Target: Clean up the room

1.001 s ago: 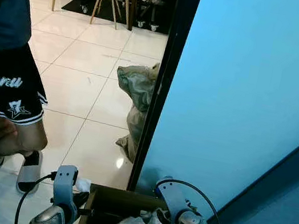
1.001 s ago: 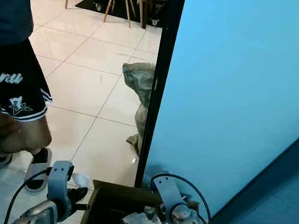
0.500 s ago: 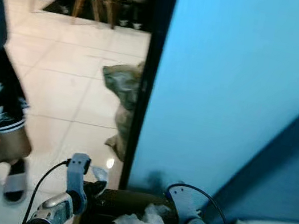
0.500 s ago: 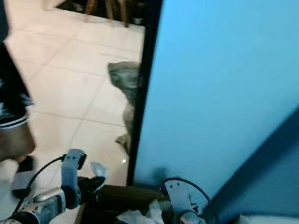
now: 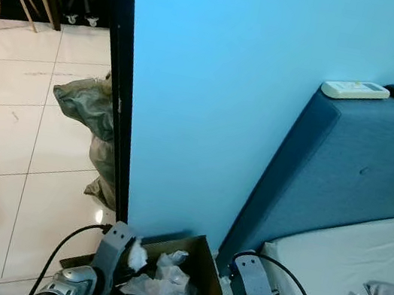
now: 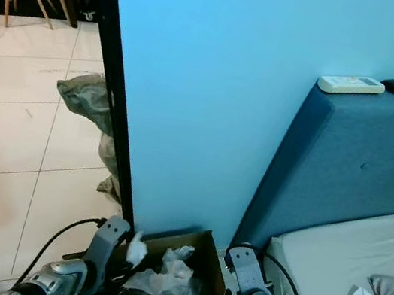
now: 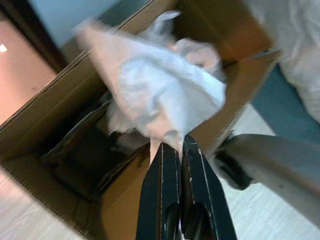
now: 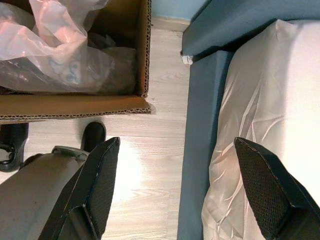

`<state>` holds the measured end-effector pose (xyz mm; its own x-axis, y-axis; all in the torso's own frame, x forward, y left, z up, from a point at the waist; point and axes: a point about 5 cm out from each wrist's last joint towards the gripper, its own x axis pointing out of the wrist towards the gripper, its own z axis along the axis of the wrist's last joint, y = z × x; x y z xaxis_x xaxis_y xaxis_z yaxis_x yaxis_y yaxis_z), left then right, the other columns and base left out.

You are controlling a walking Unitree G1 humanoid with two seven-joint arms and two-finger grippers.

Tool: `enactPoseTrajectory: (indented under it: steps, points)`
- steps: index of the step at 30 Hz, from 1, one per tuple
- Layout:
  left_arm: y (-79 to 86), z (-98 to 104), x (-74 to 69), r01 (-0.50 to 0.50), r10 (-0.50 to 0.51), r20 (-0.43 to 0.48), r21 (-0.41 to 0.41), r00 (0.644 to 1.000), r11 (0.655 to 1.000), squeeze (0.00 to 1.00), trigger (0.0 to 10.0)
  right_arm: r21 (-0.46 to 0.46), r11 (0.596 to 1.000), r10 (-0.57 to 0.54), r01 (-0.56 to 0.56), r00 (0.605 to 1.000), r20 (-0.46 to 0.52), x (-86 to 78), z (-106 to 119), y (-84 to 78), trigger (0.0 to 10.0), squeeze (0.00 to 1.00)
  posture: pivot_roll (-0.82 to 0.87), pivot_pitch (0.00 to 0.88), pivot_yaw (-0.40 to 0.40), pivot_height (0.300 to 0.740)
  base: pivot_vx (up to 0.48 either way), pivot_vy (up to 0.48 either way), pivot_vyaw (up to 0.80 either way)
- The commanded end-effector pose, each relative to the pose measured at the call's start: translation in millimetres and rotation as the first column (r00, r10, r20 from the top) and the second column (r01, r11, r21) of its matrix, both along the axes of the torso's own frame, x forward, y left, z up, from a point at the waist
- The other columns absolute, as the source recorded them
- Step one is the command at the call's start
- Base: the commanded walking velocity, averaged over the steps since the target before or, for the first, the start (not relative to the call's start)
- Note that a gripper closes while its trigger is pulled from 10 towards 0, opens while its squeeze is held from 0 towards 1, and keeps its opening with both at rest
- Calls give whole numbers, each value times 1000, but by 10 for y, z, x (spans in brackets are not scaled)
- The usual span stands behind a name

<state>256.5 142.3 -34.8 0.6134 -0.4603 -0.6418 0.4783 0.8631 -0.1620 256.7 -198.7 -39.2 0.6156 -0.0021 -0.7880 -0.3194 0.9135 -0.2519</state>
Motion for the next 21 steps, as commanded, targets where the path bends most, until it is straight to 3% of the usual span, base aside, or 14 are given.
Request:
enactPoseTrajectory:
  steps: [1, 3, 4, 9, 10, 11, 12, 13, 14, 21]
  points:
    - [26, -74, -87, 11, -10, -39, 35, 999, 999, 0, 10000, 6, 1000, -10, 10, 1000, -15, -48, -36, 2, 10000, 0, -70, 102, -37, 740, 0, 0, 0]
    - [34, -90, -101, 24, -21, -44, 71, 999, 997, 0, 10000, 4, 1000, -8, 8, 1000, -18, -60, -45, 1, 10000, 0, -74, 103, -39, 740, 0, 0, 0]
    - [40, -125, -137, 67, -59, -60, 134, 996, 989, 0, 10000, -1, 1000, -4, 4, 1000, -23, -77, -56, -4, 10000, 0, -82, 105, -40, 740, 0, 0, 0]
    - [27, -139, -148, 72, -63, -66, 153, 996, 986, 0, 10000, -6, 1000, -1, 1, 1000, -22, -78, -55, -12, 10000, 0, -89, 110, -39, 740, 0, 0, 0]
    - [15, -136, -143, 71, -61, -65, 149, 996, 986, 39, 10000, -6, 1000, -1, 1, 1000, -21, -74, -51, -15, 10000, 0, -92, 112, -39, 740, 0, 0, 0]
    - [3, -132, -137, 72, -63, -62, 147, 996, 986, 110, 10000, -6, 1000, -1, 1, 1000, -20, -69, -48, -17, 10000, 0, -92, 112, -39, 740, 0, 0, 0]
    - [-16, -124, -127, 75, -67, -57, 145, 996, 987, 576, 10000, -7, 1000, -1, 0, 1000, -18, -63, -43, -17, 10000, 0, -94, 116, -41, 740, 0, 0, 0]
    - [-16, -124, -127, 75, -67, -57, 145, 996, 987, 576, 10000, -7, 1000, -1, 0, 1000, -18, -63, -43, -17, 10000, 0, -94, 116, -41, 740, 0, 0, 0]
    - [-34, -119, -119, 79, -72, -52, 144, 996, 986, 1000, 10000, -7, 1000, 0, 0, 1000, -16, -58, -40, -16, 10000, 0, -95, 117, -41, 740, 0, 0, 0]
    - [-58, -101, -89, 77, -71, -38, 157, 997, 985, 1000, 10000, -5, 1000, 4, -4, 1000, -7, -32, -23, 0, 10000, 0, -99, 119, -42, 740, 0, 0, 0]
